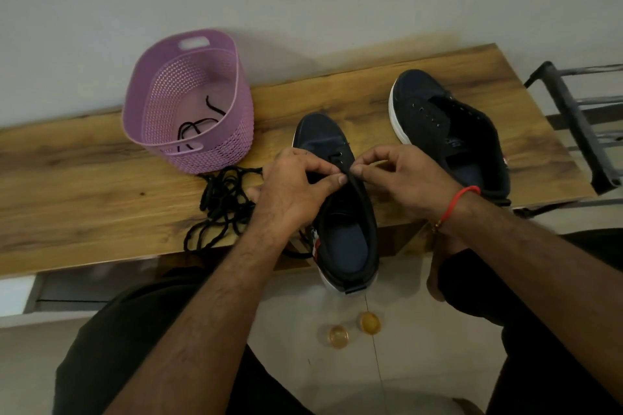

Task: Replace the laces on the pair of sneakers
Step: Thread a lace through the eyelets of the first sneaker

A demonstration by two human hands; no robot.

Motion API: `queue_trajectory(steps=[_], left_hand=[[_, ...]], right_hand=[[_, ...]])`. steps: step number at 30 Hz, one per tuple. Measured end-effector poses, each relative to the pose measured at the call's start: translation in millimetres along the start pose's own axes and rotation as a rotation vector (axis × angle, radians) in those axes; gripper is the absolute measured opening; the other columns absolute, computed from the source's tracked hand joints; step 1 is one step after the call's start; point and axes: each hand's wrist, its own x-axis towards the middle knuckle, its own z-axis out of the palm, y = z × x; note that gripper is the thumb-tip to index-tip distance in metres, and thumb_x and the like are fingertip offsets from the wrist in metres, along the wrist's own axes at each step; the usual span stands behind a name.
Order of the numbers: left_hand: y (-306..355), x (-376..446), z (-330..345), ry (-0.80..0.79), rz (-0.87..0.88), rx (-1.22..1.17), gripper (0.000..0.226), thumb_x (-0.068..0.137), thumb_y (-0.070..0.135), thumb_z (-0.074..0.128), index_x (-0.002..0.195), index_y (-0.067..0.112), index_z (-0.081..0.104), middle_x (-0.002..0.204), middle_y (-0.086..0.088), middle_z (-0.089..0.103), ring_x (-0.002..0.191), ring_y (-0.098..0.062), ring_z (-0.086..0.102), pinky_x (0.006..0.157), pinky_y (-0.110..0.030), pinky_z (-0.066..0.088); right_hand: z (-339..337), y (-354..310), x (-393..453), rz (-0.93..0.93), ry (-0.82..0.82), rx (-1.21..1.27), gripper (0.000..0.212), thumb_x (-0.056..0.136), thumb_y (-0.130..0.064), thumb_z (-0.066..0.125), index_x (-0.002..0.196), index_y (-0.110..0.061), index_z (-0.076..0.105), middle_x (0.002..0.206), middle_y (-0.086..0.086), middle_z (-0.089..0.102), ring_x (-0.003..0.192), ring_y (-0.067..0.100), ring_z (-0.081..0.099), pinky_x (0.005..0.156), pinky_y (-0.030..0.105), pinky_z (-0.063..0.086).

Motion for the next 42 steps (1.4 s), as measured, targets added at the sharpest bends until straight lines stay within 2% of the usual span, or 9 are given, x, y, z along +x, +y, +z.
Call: queue_trajectory(steps=[7,12,15,19,23,30,34,38,42], left_hand=[[-8,-5,-13,-0.007,-0.081,0.122,0.075,0.072,0.054,0.084,0.136,0.051,0.043,0.143,0.007,0.028,0.132,-0.019,0.027,0.102,-0.042,0.022],[-14,-6,-16,0.011,-0.088,0.214,0.090,0.071,0.061,0.081,0.147,0.047,0.035,0.150,0.005,0.022,0.134,-0.023,0.026,0.110,-0.054,0.028],[-17,-4,-17,0.019,-0.096,0.233,0.091,0.071,0.062,0.080,0.147,0.047,0.034,0.152,0.005,0.021,0.136,-0.024,0.025,0.111,-0.056,0.027],[-20,-4,-13,0.008,-0.090,0.224,0.091,0.070,0.066,0.079,0.147,0.047,0.035,0.154,0.005,0.020,0.138,-0.025,0.025,0.109,-0.054,0.024],[-20,-4,-11,-0.002,-0.088,0.224,0.090,0.070,0.067,0.079,0.147,0.047,0.035,0.154,0.005,0.020,0.138,-0.025,0.025,0.107,-0.054,0.024],[-23,-3,-14,-0.005,-0.101,0.233,0.086,0.072,0.066,0.077,0.146,0.047,0.038,0.155,0.006,0.022,0.141,-0.026,0.024,0.109,-0.056,0.021],[-23,-4,-14,-0.012,-0.093,0.244,0.083,0.073,0.067,0.076,0.145,0.048,0.040,0.154,0.007,0.023,0.141,-0.025,0.024,0.108,-0.055,0.021],[-24,-3,-12,-0.023,-0.085,0.243,0.083,0.072,0.068,0.076,0.144,0.049,0.040,0.153,0.007,0.025,0.140,-0.025,0.025,0.106,-0.055,0.022],[-25,-1,-11,-0.022,-0.093,0.243,0.084,0.071,0.070,0.076,0.144,0.050,0.040,0.153,0.008,0.025,0.141,-0.025,0.024,0.106,-0.056,0.022]], right_hand=[[-28,-22,-2,0.159,0.137,1.122,0.019,0.103,-0.012,0.044,0.088,-0.008,0.055,0.076,0.008,0.067,0.066,0.020,0.066,0.069,0.039,0.060],[-48,-18,-6,-0.317,0.054,-0.398,0.016,0.097,-0.031,0.061,0.106,-0.020,0.067,0.084,-0.010,0.064,0.069,0.002,0.057,0.066,0.017,0.050],[-63,-15,-5,-0.323,-0.096,-0.813,0.027,0.090,-0.043,0.064,0.112,-0.026,0.070,0.090,-0.016,0.062,0.079,0.001,0.056,0.067,0.009,0.034],[-74,-13,-3,-0.294,0.172,-0.746,0.024,0.093,-0.038,0.064,0.113,-0.027,0.072,0.096,-0.013,0.059,0.093,0.005,0.051,0.077,0.016,0.034],[-35,-15,-8,-0.423,-0.029,-0.724,0.037,0.095,-0.036,0.060,0.131,-0.029,0.060,0.127,-0.010,0.061,0.113,0.008,0.047,0.098,0.028,0.035],[-33,-12,1,-0.325,0.186,-0.655,0.010,0.097,-0.031,0.059,0.093,-0.023,0.063,0.088,-0.007,0.059,0.084,0.009,0.056,0.069,0.018,0.040],[-63,-14,2,-0.294,0.481,-0.695,0.008,0.092,-0.023,0.060,0.098,-0.017,0.062,0.099,0.004,0.061,0.096,0.021,0.054,0.082,0.034,0.045],[-26,-17,-8,-0.473,0.138,-0.740,0.033,0.094,-0.029,0.058,0.126,-0.023,0.059,0.124,-0.001,0.058,0.109,0.015,0.040,0.095,0.033,0.034],[-7,-11,-3,-0.491,0.110,-0.893,0.014,0.097,-0.034,0.056,0.102,-0.023,0.063,0.103,-0.004,0.064,0.097,0.012,0.041,0.085,0.030,0.036]])
